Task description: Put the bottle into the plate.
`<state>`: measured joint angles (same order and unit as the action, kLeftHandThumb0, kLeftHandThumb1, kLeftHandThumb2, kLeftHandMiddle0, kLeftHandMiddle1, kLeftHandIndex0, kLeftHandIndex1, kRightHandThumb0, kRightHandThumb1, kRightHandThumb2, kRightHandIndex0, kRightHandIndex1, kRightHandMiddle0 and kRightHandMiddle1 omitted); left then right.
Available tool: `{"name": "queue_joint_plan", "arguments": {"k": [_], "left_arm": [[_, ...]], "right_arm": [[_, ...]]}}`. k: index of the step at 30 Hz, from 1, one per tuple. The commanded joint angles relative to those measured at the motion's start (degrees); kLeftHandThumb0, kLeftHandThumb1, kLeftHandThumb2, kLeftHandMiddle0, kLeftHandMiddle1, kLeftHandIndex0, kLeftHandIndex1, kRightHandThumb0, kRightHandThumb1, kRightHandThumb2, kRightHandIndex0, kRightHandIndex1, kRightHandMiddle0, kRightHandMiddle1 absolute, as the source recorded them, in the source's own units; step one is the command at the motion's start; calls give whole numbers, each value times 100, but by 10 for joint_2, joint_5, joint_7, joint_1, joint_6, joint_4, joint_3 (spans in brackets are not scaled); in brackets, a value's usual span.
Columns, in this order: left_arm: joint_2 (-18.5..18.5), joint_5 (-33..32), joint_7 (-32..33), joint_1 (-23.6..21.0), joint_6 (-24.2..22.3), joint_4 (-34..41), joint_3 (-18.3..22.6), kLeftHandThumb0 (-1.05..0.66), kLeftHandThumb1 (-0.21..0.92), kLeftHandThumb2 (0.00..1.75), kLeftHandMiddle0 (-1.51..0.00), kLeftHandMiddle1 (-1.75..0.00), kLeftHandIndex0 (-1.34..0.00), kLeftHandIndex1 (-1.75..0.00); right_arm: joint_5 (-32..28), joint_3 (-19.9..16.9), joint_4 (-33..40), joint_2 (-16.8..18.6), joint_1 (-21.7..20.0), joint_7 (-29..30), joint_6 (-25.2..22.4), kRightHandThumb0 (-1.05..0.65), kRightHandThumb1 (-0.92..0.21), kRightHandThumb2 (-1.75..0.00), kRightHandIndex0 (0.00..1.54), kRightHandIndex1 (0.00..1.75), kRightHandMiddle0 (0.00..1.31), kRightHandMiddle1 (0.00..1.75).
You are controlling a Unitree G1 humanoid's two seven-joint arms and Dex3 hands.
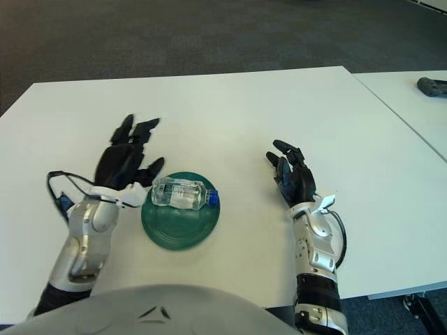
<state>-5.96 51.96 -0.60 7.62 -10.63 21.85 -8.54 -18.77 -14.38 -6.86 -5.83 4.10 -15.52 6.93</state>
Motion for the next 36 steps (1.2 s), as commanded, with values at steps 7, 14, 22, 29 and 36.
{"name": "queue_joint_plan", "arguments": {"k": [7,14,22,29,36], "left_arm": [[135,-241,115,32,82,-19,33,-65,92,100,-71,-32,-28,-101],[139,-442,80,25,254,-143,66,-56,92,76,-68,-67,-41,-110],[117,-584,-26,12,404,-247,78,-51,82,78,-69,-80,-49,-114],[134,-651,-99,26,486,-299,59,-49,80,82,-70,-79,-50,-113],[141,-675,-132,37,524,-326,45,-50,90,71,-67,-70,-45,-110]], "right_arm": [[-10,-14,-74,-8,-28,-43,67,-60,-92,-62,51,75,28,100],[0,-8,-40,-8,-17,-18,21,-60,-92,-63,51,75,27,99],[-7,19,-119,12,-34,-85,95,-66,-92,-62,48,75,30,102],[-15,10,-130,3,-39,-99,101,-67,-92,-63,47,76,30,103],[-21,4,-130,-2,-38,-107,98,-67,-92,-63,47,76,30,103]]}}
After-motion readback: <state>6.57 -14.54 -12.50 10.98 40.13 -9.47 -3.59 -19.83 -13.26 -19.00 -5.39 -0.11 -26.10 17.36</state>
